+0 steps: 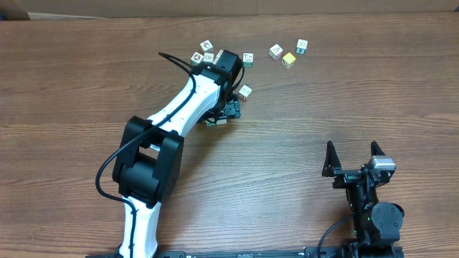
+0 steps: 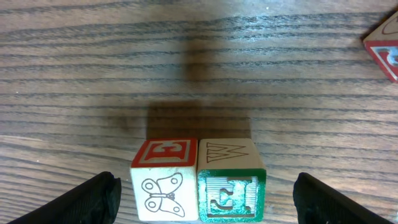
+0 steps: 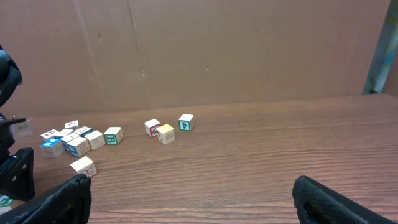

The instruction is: Form a horizontal line

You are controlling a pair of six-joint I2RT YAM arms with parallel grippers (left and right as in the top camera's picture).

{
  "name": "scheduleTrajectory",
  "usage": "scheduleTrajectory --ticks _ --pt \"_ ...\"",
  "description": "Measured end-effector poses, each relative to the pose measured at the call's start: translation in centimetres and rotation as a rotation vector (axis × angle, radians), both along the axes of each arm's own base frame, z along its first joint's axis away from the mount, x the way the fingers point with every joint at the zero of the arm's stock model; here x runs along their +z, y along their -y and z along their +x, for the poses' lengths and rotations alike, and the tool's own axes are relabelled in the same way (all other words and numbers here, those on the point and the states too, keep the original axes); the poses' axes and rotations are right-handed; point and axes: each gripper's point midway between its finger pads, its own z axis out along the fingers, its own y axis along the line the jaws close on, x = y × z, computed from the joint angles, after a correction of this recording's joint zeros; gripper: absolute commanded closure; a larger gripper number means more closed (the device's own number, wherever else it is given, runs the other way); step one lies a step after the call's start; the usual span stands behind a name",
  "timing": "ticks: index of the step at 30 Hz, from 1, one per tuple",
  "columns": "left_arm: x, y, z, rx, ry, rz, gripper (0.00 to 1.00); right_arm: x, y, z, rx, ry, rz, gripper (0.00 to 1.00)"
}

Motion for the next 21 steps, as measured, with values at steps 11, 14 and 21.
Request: scheduleTrajectory --ticks 11,14,21 --pt "-1.4 -0.3 0.0 0.015 0.019 0.008 0.19 0.0 0.0 0.0 0.0 0.0 0.0 0.0" --pt "-1.5 -0.3 0.1 0.024 0.026 0.004 0.23 0.0 0.0 0.0 0.001 0.0 0.0 0.0" --pt "-1.5 -0.2 0.3 0.024 0.035 0.003 0.3 0.0 0.0 0.0 0.0 0.0 0.0 0.0"
